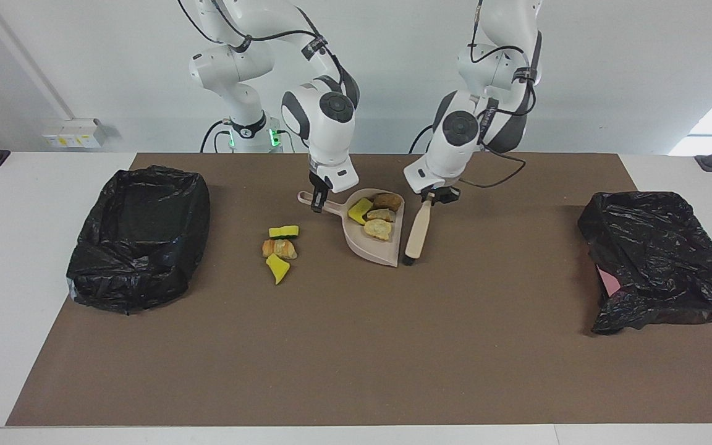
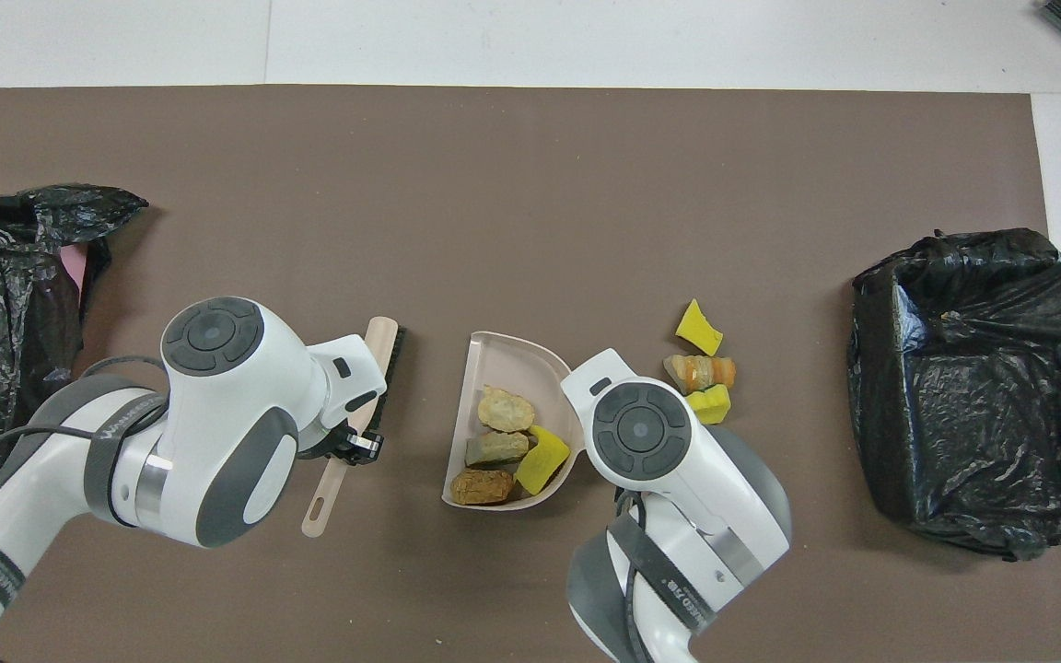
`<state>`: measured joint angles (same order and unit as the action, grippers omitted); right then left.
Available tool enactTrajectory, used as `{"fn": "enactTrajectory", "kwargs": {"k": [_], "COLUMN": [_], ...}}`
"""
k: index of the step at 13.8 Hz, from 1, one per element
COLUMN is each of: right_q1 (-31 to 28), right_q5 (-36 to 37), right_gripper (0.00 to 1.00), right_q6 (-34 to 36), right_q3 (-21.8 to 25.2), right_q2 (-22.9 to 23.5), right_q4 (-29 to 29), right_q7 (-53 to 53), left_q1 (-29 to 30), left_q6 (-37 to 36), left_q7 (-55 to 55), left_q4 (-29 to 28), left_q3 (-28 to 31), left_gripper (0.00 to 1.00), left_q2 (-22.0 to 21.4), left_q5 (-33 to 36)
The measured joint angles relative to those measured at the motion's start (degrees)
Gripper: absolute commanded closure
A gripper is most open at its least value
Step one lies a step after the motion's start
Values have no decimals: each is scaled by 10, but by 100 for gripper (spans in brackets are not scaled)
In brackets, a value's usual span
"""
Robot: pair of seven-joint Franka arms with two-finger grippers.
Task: Sweep and dump trash in bin
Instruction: 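Sweep the chunks into the dustpan with the brush in the left gripper, then carry the dustpan to the black bag with the right gripper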
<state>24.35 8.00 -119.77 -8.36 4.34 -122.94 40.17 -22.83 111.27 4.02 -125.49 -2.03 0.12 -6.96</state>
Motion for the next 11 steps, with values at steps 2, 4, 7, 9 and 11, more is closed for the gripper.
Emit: {"fn": "enactTrajectory", "kwargs": {"k": [2, 4, 7, 9, 11], "right_q1": [-30, -76, -166, -239, -309], "right_q5": [0, 0, -7, -25, -31], "right_gripper": [100, 100, 100, 100, 100], "right_q6": [0, 20, 98, 142, 169], "right_q3": [1, 4, 8, 19, 46], "right_q2": [-13, -46, -92, -109, -113], "right_q4": [10, 22, 54, 79, 97], "right_q7": [11, 53, 173, 273, 362], "left_q1": [-5, -34, -90, -139, -192], "left_q6": [-14, -15, 13, 41, 59], "left_q7": [58, 124, 204, 263, 338], "left_q4": [-3, -16, -57, -94, -117], "left_q3": [-7, -13, -16, -18, -20], "left_gripper": [100, 100, 100, 100, 100], "left_q2": [-14, -26, -51, -77, -100], "left_q5": [-1, -1, -2, -2, -3]}}
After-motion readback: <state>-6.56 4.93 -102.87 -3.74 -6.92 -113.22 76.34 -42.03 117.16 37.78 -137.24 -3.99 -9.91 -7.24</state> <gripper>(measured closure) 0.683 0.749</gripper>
